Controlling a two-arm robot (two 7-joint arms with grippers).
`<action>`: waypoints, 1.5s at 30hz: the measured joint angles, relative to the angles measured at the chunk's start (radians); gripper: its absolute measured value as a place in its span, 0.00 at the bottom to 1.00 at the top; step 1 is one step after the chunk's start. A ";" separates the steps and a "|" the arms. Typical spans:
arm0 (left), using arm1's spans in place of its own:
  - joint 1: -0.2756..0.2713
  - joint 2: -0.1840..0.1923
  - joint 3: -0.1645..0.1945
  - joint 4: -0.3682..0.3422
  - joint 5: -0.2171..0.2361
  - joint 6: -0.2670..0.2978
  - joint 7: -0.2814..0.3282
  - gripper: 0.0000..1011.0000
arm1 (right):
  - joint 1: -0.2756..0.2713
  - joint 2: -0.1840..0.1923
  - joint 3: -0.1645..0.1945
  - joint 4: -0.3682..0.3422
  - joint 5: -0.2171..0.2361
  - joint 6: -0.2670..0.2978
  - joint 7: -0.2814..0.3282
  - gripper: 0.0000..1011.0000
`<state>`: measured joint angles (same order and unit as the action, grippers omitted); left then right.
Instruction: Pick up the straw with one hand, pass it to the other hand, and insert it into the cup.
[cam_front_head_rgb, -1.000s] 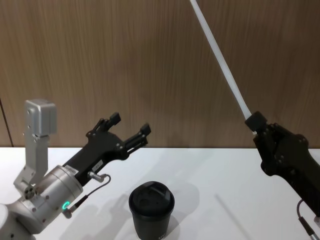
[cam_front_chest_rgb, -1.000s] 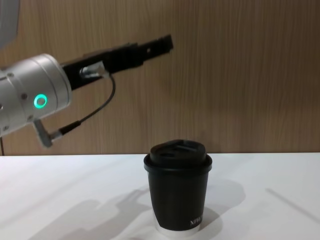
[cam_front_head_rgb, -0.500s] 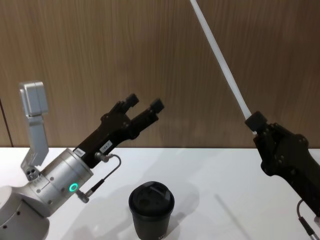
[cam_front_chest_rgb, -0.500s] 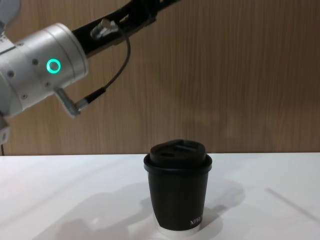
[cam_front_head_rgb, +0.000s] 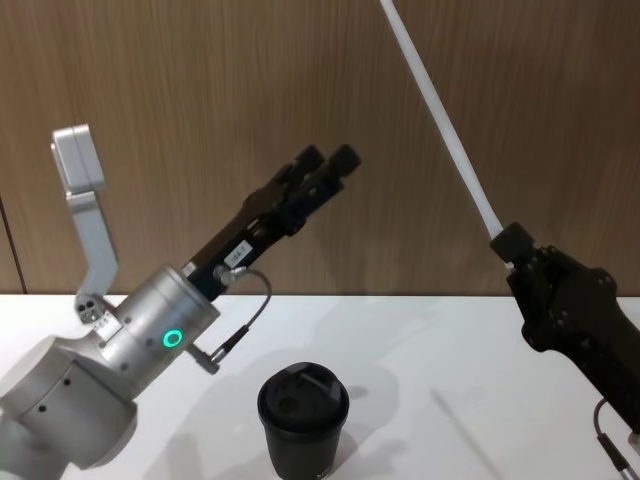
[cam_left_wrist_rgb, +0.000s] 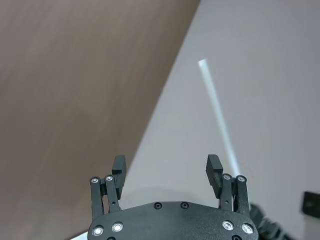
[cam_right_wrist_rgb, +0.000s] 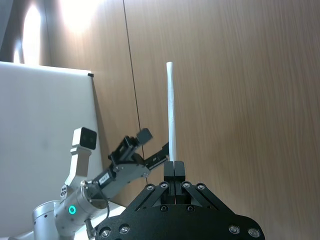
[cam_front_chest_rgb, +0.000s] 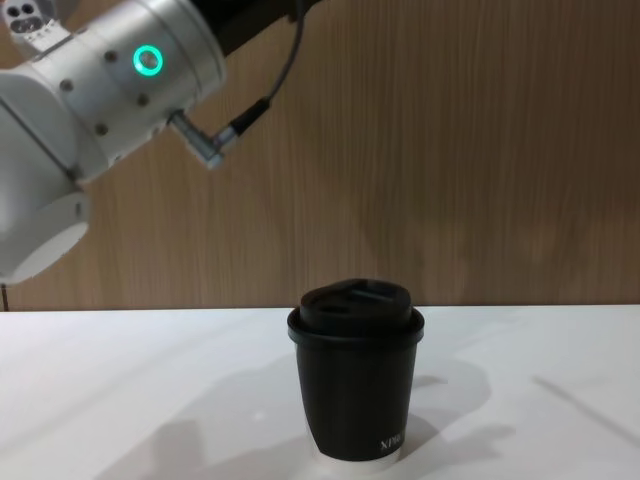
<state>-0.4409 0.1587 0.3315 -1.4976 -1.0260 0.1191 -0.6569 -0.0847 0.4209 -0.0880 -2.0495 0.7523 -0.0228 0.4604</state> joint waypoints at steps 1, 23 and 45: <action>-0.007 -0.006 0.003 0.004 -0.015 0.008 -0.013 0.99 | 0.000 0.000 0.000 0.000 0.000 0.000 0.000 0.01; -0.083 -0.041 0.080 -0.031 -0.153 0.135 -0.161 0.99 | 0.000 0.000 0.000 0.000 0.000 0.000 0.000 0.01; -0.070 -0.017 0.103 -0.090 -0.146 0.116 -0.132 0.99 | 0.000 0.000 0.000 0.000 0.000 0.000 0.000 0.01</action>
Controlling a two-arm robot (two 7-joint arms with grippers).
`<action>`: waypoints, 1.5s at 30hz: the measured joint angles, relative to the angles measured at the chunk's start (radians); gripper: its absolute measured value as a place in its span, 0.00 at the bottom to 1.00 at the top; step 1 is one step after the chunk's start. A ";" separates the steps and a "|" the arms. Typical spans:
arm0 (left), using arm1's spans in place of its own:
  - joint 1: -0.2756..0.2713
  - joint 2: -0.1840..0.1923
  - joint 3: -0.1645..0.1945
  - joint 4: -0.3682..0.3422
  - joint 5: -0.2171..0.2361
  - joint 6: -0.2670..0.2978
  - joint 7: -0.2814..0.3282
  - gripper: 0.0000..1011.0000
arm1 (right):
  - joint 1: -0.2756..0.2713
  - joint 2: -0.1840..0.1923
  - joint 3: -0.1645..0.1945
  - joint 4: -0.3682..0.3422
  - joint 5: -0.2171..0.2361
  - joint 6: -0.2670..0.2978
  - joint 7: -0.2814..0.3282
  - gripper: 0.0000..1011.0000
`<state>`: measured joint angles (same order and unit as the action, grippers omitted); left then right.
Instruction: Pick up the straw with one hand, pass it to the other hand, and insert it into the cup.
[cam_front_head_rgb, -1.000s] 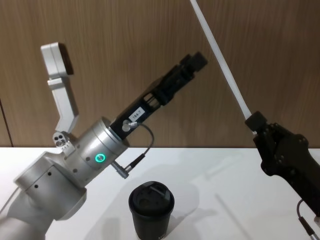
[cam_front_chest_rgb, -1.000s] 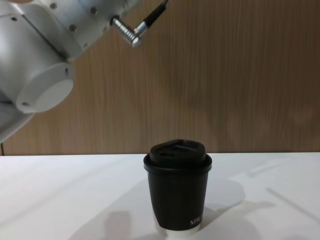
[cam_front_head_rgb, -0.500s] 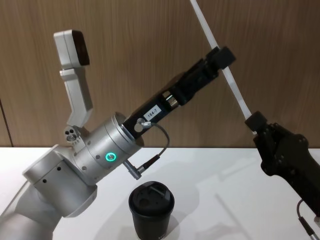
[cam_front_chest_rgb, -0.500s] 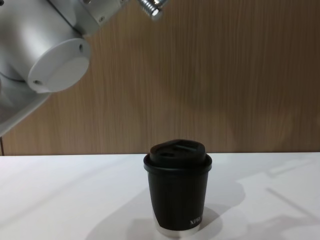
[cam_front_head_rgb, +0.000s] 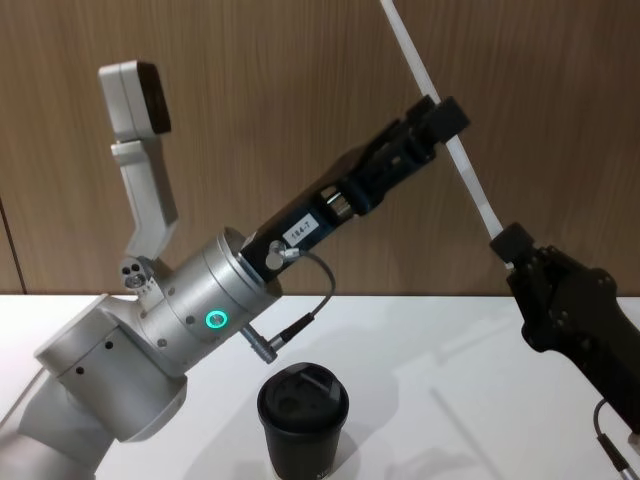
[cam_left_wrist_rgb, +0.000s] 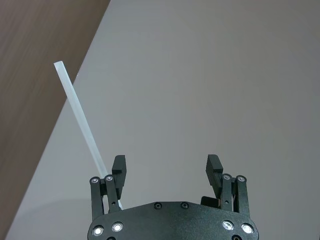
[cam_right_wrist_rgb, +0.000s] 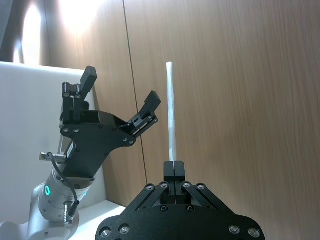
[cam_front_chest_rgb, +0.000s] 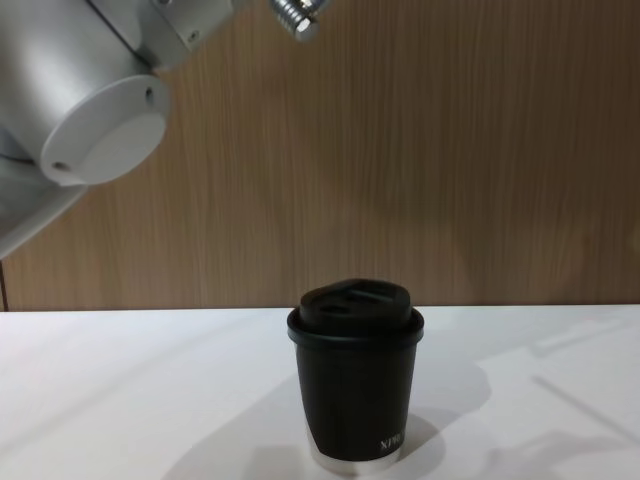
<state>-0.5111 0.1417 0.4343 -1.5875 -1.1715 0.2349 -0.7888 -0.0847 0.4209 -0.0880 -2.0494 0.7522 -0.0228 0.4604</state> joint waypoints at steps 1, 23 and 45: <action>0.001 0.001 0.000 -0.001 0.000 -0.002 0.000 0.99 | 0.000 0.000 0.000 0.000 0.000 0.000 0.000 0.01; -0.017 0.017 0.014 0.044 0.003 -0.032 -0.008 0.99 | 0.000 0.000 0.000 0.000 0.000 0.000 0.000 0.01; -0.070 0.010 0.040 0.144 0.003 -0.044 -0.007 0.99 | 0.000 0.000 0.000 0.000 0.000 0.000 0.000 0.01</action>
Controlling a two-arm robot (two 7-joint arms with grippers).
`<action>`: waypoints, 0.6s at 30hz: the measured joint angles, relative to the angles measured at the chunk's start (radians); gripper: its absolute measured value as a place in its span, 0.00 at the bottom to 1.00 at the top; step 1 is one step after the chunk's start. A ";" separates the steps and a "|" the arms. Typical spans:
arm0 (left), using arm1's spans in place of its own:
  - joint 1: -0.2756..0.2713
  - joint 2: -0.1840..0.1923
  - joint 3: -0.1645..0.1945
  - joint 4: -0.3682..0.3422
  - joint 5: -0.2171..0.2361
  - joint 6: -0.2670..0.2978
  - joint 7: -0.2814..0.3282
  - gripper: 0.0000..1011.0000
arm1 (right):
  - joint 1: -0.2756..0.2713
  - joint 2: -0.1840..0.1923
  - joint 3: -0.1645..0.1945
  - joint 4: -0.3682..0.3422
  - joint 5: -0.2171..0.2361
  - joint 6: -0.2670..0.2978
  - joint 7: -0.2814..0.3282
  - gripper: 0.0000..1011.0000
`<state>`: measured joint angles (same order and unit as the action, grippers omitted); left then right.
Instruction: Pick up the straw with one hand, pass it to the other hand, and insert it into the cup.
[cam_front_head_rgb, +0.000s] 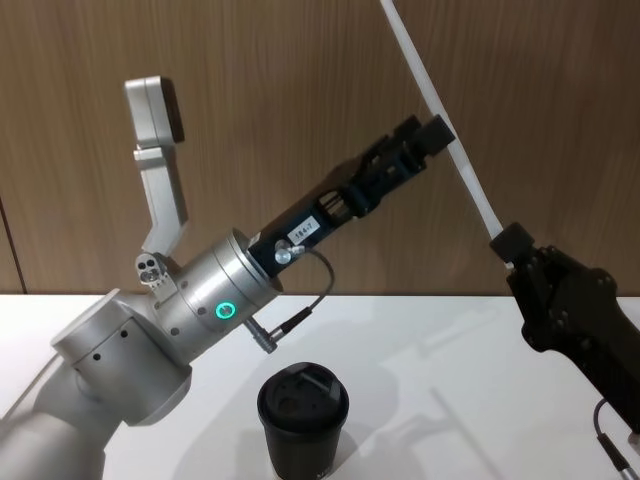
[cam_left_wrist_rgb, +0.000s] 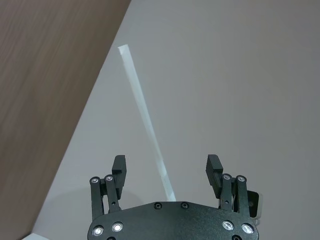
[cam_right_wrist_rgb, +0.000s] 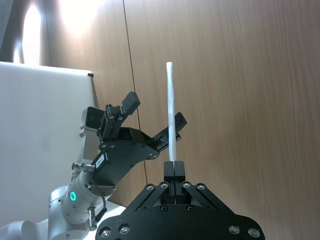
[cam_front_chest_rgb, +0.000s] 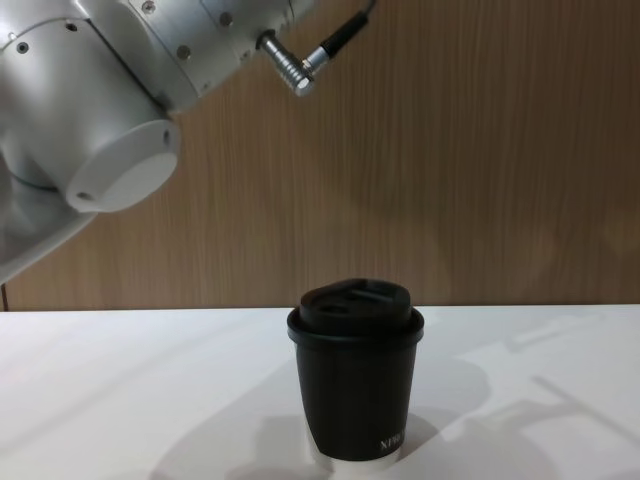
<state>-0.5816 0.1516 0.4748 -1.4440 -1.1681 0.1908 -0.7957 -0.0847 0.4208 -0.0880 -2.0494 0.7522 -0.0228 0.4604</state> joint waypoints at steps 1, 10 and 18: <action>-0.002 -0.001 0.001 0.003 -0.001 0.000 -0.001 0.99 | 0.000 0.000 0.000 0.000 0.000 0.000 0.000 0.01; -0.027 -0.010 0.016 0.039 -0.009 0.005 -0.015 0.99 | 0.000 0.000 0.000 0.000 0.000 0.000 0.000 0.01; -0.041 -0.014 0.026 0.059 -0.017 0.006 -0.022 0.99 | 0.000 0.000 0.000 0.000 0.000 0.000 0.000 0.01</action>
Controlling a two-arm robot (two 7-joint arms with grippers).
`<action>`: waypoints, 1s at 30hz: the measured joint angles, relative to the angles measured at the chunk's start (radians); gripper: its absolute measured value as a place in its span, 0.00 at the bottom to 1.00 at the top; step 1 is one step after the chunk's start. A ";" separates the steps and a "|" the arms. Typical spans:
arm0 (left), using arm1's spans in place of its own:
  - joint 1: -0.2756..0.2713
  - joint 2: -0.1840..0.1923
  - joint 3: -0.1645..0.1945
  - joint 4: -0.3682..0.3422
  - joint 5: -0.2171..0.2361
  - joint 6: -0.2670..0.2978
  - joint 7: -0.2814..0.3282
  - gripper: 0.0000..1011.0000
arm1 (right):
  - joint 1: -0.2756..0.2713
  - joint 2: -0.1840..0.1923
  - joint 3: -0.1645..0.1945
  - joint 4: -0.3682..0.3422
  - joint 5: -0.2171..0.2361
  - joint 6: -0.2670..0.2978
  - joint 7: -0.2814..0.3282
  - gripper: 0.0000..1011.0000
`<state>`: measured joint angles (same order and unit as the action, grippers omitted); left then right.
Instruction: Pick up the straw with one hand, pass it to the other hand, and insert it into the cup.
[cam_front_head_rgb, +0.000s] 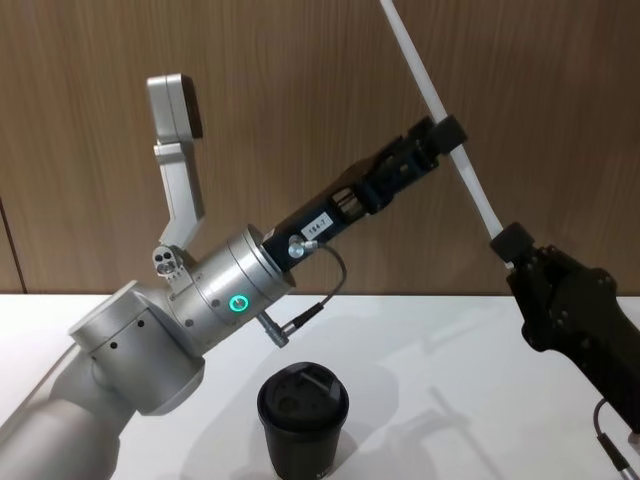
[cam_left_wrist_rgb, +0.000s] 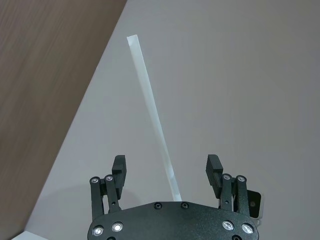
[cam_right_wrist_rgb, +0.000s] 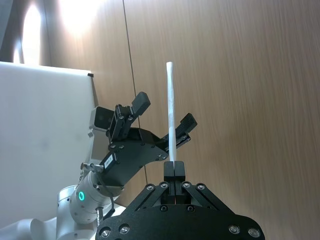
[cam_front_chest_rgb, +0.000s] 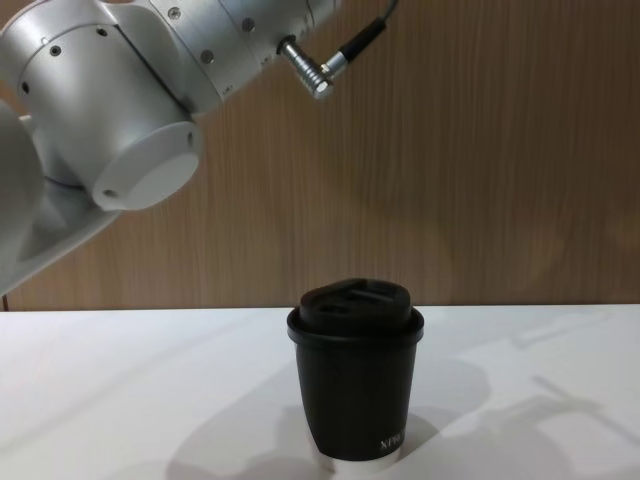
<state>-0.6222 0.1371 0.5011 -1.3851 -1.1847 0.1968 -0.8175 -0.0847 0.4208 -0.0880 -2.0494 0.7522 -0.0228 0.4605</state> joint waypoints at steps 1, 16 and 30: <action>-0.002 0.000 0.001 0.003 -0.001 0.000 -0.001 0.99 | 0.000 0.000 0.000 0.000 0.000 0.000 0.000 0.01; -0.011 -0.002 0.009 0.018 -0.007 -0.001 -0.005 0.99 | 0.000 0.000 0.000 0.000 0.000 0.000 0.000 0.01; -0.022 -0.003 0.022 0.026 -0.007 -0.012 -0.020 0.99 | 0.000 0.000 0.000 0.000 0.000 0.000 0.000 0.01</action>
<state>-0.6439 0.1337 0.5230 -1.3588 -1.1914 0.1843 -0.8373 -0.0847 0.4208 -0.0880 -2.0494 0.7522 -0.0228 0.4604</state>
